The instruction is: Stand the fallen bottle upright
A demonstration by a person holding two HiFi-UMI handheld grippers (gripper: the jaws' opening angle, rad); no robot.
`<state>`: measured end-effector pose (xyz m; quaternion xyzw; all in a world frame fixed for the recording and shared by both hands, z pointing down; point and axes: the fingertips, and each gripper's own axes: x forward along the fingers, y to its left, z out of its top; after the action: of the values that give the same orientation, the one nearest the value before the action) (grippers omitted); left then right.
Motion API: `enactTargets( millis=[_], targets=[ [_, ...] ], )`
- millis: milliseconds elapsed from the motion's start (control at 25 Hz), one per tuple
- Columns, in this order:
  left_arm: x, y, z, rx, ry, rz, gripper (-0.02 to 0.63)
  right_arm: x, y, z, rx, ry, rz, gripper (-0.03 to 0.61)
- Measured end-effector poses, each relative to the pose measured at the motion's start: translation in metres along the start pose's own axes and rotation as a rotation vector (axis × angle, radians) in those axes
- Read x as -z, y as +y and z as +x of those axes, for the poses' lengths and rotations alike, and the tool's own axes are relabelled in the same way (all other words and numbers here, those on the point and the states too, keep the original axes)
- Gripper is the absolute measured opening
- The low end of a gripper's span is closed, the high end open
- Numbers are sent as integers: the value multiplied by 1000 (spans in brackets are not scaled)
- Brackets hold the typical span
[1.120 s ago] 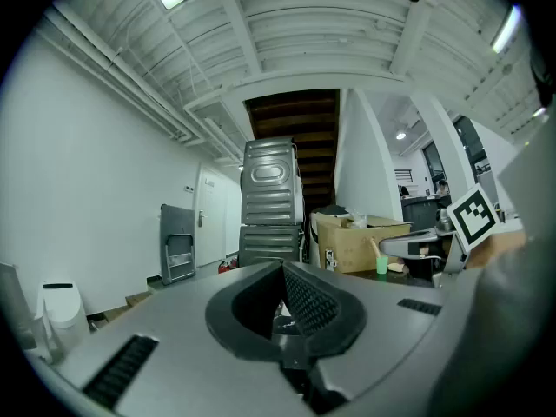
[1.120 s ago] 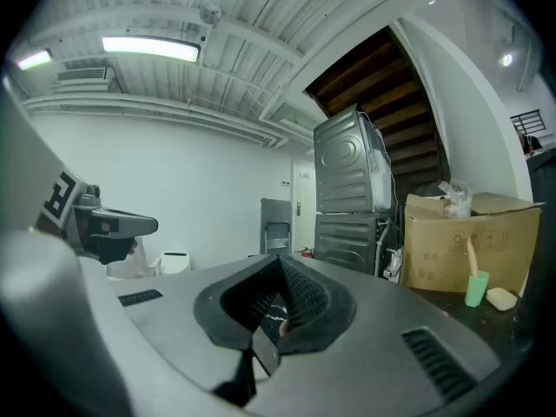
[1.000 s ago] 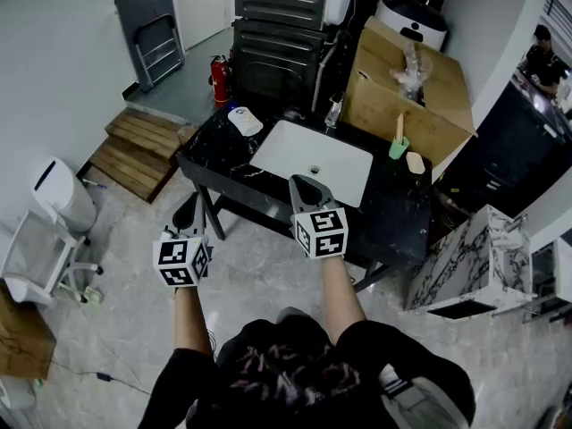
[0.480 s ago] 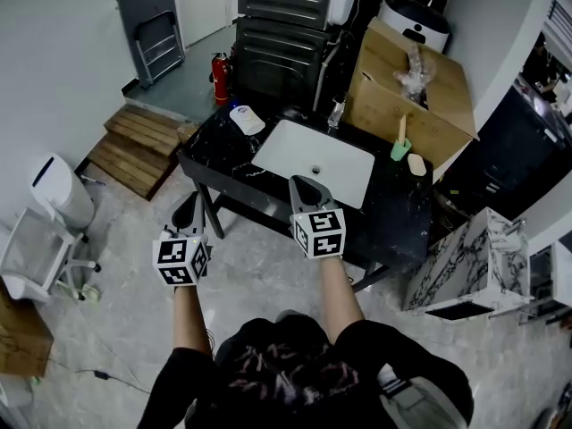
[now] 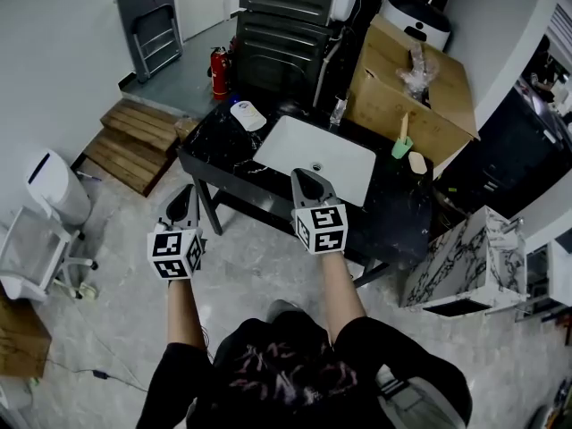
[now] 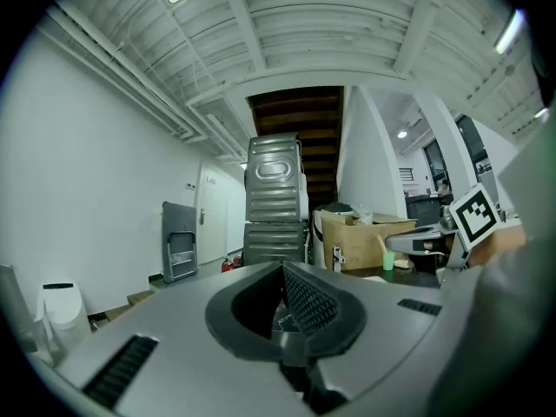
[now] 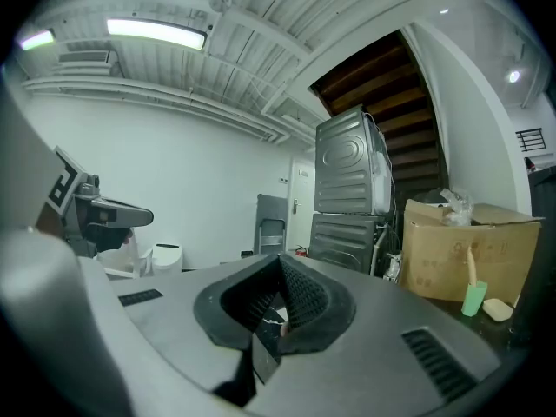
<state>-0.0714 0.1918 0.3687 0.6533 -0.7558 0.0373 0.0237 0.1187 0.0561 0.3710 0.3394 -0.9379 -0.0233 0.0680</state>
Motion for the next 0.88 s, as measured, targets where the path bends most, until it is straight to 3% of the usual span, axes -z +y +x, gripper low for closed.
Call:
enactTargets(
  millis=[440, 880],
  targets=[
    [16, 7, 42, 38, 16, -26, 9, 4, -8, 39, -7, -8, 21, 14],
    [33, 68, 143, 28, 56, -25, 9, 19, -35, 160, -4, 23, 30, 14]
  ],
)
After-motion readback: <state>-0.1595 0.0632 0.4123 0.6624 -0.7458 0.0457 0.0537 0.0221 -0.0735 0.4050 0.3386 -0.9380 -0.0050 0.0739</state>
